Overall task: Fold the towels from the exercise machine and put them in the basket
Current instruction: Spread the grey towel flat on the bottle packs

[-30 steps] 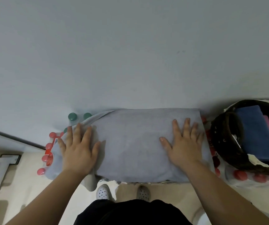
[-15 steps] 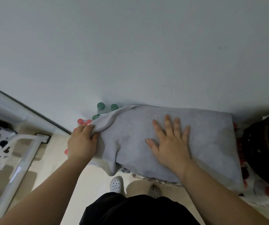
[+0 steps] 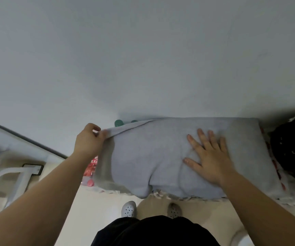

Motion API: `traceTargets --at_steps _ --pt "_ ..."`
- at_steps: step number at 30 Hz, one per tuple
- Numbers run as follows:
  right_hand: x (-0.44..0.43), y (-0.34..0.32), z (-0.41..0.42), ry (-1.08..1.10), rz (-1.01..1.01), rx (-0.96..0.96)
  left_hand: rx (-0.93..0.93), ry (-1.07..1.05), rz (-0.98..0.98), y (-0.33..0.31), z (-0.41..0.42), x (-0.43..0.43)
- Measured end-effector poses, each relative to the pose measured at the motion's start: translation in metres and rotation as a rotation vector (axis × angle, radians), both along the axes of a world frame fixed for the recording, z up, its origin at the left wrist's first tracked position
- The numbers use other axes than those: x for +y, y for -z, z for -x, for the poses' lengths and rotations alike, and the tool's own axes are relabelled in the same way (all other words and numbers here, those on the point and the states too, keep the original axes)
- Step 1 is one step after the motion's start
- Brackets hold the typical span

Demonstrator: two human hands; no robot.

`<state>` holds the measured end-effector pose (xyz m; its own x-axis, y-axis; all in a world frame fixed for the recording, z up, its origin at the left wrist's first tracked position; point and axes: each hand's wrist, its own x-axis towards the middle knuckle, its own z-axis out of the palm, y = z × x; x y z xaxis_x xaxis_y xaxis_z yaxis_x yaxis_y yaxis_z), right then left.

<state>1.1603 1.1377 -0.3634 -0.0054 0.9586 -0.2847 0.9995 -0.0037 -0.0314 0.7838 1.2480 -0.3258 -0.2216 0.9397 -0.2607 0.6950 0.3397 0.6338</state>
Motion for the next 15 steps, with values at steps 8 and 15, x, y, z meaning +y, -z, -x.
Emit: traceTargets --at_steps 8,15 --pt "0.007 -0.035 0.072 0.179 -0.065 0.072 -0.343 0.078 0.141 0.019 0.032 -0.014" --pt "0.017 -0.07 0.215 0.382 -0.04 0.973 -0.366 0.39 -0.13 -0.009 0.015 -0.015"
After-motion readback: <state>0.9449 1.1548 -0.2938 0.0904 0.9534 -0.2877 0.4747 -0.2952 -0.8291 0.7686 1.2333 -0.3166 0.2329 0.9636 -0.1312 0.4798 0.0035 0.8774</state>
